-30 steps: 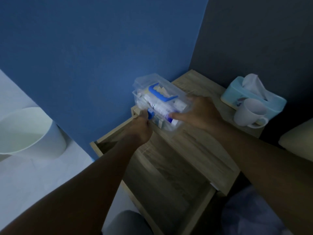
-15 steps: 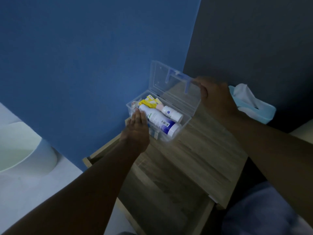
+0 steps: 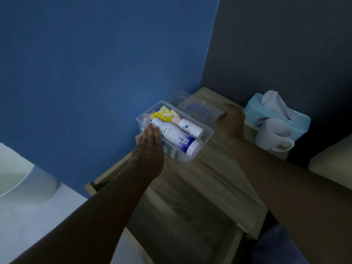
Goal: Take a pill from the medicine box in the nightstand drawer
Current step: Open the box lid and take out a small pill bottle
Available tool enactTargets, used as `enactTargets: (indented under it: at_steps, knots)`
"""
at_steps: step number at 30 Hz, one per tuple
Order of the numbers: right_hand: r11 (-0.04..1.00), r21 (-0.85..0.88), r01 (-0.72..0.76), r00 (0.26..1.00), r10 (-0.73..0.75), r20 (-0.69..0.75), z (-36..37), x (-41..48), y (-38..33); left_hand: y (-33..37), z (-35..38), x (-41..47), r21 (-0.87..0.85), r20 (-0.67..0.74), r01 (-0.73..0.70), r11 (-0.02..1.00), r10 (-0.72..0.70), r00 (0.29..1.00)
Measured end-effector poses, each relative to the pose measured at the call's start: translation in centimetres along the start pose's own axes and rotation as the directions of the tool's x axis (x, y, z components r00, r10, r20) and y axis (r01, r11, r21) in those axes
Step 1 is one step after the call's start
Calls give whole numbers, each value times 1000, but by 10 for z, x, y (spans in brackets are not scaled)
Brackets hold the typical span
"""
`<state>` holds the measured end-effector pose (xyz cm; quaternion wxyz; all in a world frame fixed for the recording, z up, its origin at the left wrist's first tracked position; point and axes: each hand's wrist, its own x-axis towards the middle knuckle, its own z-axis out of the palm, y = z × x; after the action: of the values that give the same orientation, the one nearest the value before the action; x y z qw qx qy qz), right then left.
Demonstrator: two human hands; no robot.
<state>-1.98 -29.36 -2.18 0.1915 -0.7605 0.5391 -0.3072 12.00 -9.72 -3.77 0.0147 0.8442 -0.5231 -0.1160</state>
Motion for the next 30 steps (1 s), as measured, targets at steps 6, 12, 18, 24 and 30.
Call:
enactTargets:
  at_steps: [6,12,18,24,30]
  knots:
    - [852,70,519,842,-523,135,11,6,-47,0,3,2,11,-22,9,1000,-9,1000]
    - [765,61,641,598,-547,586,38,18,-71,-3,7,5,-18,-41,11,1000,-11,999]
    - [726,11,688,523,-506,686,46,25,-77,-6,13,9,-39,-55,0,999,-2,998]
    - [757,27,653,548,-496,674,50,25,-71,-11,21,12,-28,-88,-27,999,24,996]
    - [803,97,588,678,-555,483,37,16,-62,-11,16,8,16,-66,-50,999,51,997]
